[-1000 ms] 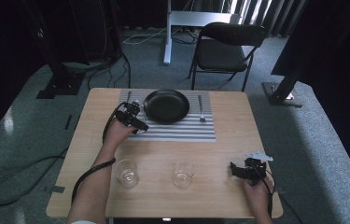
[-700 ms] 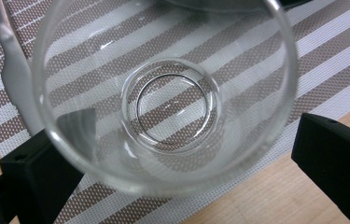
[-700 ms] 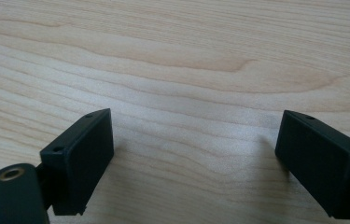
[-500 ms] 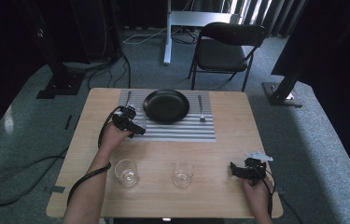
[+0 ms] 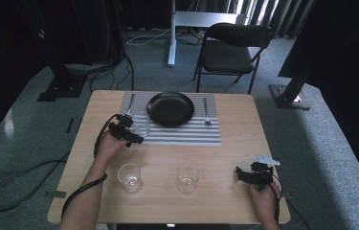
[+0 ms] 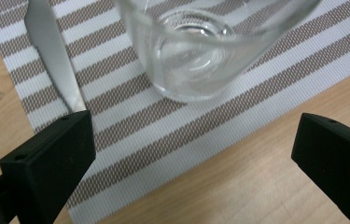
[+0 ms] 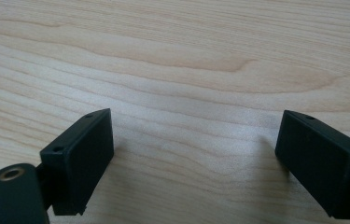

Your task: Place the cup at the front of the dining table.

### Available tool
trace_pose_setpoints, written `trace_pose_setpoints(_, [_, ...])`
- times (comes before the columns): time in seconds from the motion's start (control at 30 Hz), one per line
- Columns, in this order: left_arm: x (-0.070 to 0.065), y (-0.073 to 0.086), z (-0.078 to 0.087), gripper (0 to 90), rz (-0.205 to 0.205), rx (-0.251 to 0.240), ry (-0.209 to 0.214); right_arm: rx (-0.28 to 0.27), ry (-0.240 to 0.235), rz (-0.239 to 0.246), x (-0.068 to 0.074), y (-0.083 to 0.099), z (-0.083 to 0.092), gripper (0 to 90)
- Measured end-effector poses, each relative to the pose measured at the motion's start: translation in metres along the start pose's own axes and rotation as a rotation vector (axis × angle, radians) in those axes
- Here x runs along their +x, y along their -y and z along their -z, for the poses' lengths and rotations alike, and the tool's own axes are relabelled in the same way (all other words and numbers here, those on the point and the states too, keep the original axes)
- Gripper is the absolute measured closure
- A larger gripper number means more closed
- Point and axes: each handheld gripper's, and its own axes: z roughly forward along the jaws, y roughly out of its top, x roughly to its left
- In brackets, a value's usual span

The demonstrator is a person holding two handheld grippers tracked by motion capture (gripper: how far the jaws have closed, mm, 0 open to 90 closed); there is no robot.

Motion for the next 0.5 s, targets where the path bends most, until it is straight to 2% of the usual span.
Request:
trace_pose_setpoints(0.03, [0.000,0.000,0.000,0.1,0.000,0.000,0.000,0.000,0.000,0.000,0.000,0.000,0.000,10.9])
trace_pose_setpoints(0.07, [0.004,0.009,0.003,0.1,0.016,-0.018,-0.002,0.000,0.000,0.000,0.000,0.000,0.000,10.9])
trace_pose_setpoints(0.1, [0.005,0.012,0.004,0.1,0.022,-0.023,0.002,0.000,0.000,0.000,0.000,0.000,0.000,10.9])
trace_pose_setpoints(0.4, [0.011,0.032,0.009,0.1,0.042,-0.046,-0.013,0.000,0.002,-0.001,0.000,0.000,0.000,10.9])
trace_pose_setpoints(0.43, [0.013,0.038,0.012,0.1,0.058,-0.061,-0.015,0.000,0.002,-0.001,0.000,0.000,0.000,10.9])
trace_pose_setpoints(0.5, [0.015,0.043,0.015,0.1,0.062,-0.071,-0.019,0.000,0.002,-0.002,0.000,0.000,0.000,10.9])
